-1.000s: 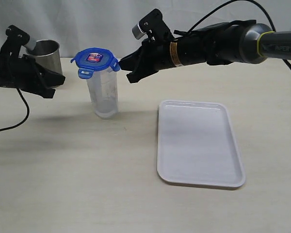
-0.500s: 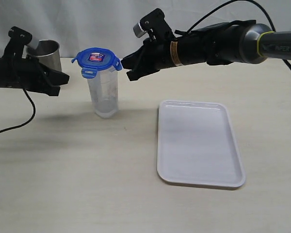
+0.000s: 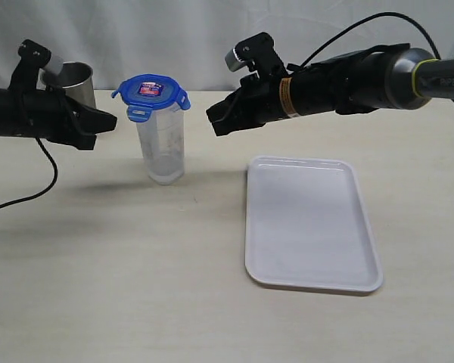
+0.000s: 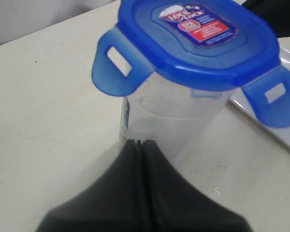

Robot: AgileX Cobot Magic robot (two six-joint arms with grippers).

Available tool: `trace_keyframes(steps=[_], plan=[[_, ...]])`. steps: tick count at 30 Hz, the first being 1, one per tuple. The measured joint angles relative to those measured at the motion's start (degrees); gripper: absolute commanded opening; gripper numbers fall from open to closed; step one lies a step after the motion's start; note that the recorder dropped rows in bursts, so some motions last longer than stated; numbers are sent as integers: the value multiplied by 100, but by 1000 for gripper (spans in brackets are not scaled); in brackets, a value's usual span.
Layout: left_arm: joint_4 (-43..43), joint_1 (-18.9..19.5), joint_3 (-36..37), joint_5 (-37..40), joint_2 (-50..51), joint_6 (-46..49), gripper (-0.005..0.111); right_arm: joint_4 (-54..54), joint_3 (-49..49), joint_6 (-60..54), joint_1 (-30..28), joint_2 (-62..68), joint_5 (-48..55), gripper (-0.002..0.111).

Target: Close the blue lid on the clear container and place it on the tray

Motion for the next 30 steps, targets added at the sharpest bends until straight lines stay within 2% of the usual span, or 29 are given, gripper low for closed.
trace_keyframes(steps=[8,13,30], plan=[[128,0,0,126,-15,-23,0,0,27,70,0,0,-274,4],[131,0,0,93,-373,-23,0,0,27,70,0,0,-274,4],[-650,0,0,-31,-296,276,0,0,27,70,0,0,-274,4]])
